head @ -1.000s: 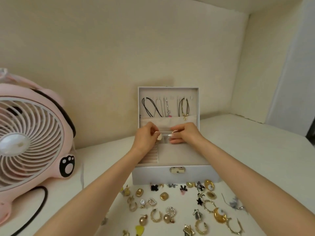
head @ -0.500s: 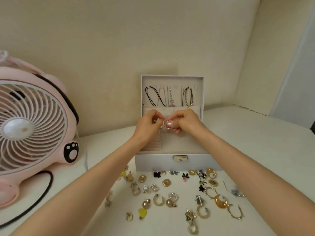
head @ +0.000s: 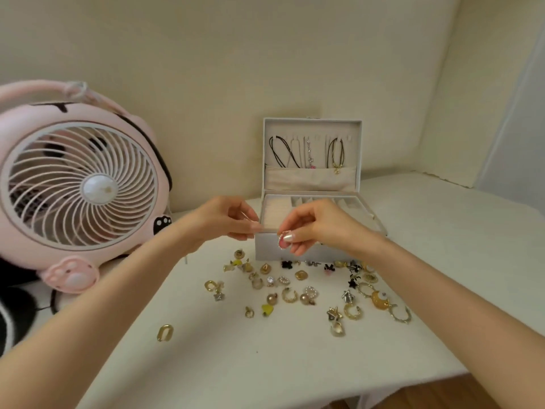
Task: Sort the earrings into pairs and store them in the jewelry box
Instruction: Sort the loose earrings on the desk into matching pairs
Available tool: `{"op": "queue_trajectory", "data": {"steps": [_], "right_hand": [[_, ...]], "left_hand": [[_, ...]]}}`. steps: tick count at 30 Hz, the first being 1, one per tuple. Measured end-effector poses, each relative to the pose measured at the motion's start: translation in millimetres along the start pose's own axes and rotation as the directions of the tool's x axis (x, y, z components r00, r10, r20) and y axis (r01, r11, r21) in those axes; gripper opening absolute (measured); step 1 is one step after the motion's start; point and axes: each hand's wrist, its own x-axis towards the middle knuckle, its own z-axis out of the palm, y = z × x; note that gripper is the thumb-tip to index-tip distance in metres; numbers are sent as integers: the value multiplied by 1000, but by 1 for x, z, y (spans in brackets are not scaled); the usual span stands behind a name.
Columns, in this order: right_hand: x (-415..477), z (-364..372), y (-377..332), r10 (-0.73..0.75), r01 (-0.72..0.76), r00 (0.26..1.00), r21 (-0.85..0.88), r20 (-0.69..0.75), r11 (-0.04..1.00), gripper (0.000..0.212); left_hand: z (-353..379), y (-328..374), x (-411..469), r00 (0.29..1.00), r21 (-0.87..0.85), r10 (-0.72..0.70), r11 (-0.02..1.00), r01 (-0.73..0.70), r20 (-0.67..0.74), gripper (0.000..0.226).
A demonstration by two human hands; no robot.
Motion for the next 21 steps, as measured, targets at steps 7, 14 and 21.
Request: {"op": "queue_trajectory", "data": {"steps": [7,14,21], "right_hand": [[14,44,0,13,-12,995,-10,102,1000,9],[51,102,-11,-33,34,999,-151,3,988,9],[86,128,1,72,-68,997,-229,9,971,14]], "left_hand": [[-17,-24,-26,996,464,-87,882,79,-3,14],[-37,-59,-33,980,548,-194,817,180,-32,6],[-42,-89,-34,970,312,-192,922,230,-149,4]]}}
